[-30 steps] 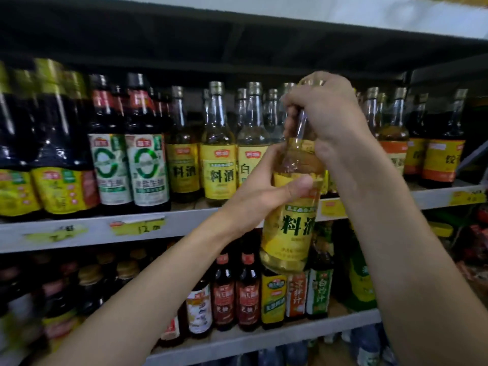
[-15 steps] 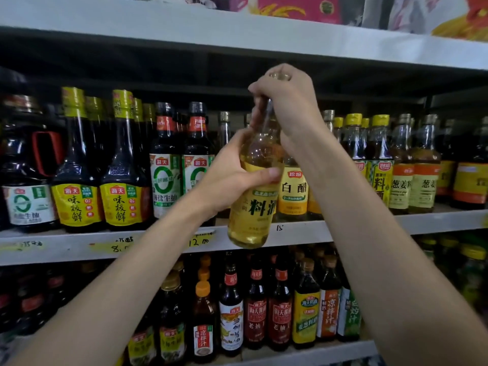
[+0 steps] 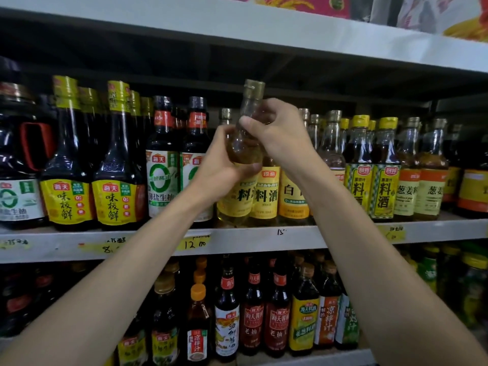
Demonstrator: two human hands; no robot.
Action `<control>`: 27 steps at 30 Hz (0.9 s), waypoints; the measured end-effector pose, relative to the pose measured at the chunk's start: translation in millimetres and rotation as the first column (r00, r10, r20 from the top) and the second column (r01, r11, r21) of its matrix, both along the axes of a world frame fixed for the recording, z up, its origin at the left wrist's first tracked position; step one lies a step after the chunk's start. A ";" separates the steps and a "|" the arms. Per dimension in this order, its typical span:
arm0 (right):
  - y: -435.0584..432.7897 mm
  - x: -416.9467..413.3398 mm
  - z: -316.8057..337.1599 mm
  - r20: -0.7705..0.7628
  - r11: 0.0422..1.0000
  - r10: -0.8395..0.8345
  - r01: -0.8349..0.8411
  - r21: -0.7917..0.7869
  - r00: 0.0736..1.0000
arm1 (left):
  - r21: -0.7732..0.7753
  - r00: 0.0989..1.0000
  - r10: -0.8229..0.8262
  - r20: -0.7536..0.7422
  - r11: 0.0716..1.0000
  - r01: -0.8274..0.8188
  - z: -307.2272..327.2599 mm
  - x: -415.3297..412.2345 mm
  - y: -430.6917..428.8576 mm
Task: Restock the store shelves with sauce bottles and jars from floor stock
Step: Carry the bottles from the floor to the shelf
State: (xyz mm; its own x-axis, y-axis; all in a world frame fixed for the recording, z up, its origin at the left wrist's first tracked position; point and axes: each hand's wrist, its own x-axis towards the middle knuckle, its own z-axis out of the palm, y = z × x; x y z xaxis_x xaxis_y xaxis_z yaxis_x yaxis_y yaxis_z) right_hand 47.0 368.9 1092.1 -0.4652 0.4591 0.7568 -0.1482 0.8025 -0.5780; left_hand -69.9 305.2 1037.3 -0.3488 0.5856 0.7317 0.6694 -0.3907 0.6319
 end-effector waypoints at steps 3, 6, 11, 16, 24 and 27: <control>9.0 -14.2 0.3 0.030 0.998 -0.055 0.055 -0.006 0.998 | 0.005 0.995 0.103 0.003 0.995 -0.103 -7.3 -1.5 7.5; 18.1 -24.1 1.4 0.065 0.996 -0.090 0.092 -0.018 0.994 | 0.010 0.973 0.200 -0.112 0.980 -0.200 -7.3 0.6 14.6; 28.2 -35.9 3.5 0.088 0.992 -0.125 0.128 -0.021 0.988 | 0.011 0.907 0.357 -0.225 0.931 -0.364 -18.8 6.2 21.5; 31.1 -48.8 4.3 0.124 0.973 -0.229 0.226 0.042 0.965 | 0.136 0.767 0.553 -0.325 0.830 -0.541 -34.9 9.1 28.3; 31.1 -62.5 -1.9 0.124 0.943 -0.322 0.307 0.126 0.939 | 0.452 0.762 0.564 -0.317 0.797 -0.401 -46.3 1.3 6.0; 31.3 -69.2 -8.1 0.127 0.942 -0.326 0.310 0.132 0.937 | 0.473 0.726 0.624 -0.290 0.753 -0.458 -57.1 -14.4 -13.5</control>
State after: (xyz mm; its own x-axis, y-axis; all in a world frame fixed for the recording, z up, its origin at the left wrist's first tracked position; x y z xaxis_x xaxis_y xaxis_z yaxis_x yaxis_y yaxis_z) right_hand -22.2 400.2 1084.0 -0.4167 0.5203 0.7454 0.2036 0.8526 -0.4813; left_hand -84.3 291.6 980.2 -0.1463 0.0693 0.9868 0.9890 -0.0093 0.1473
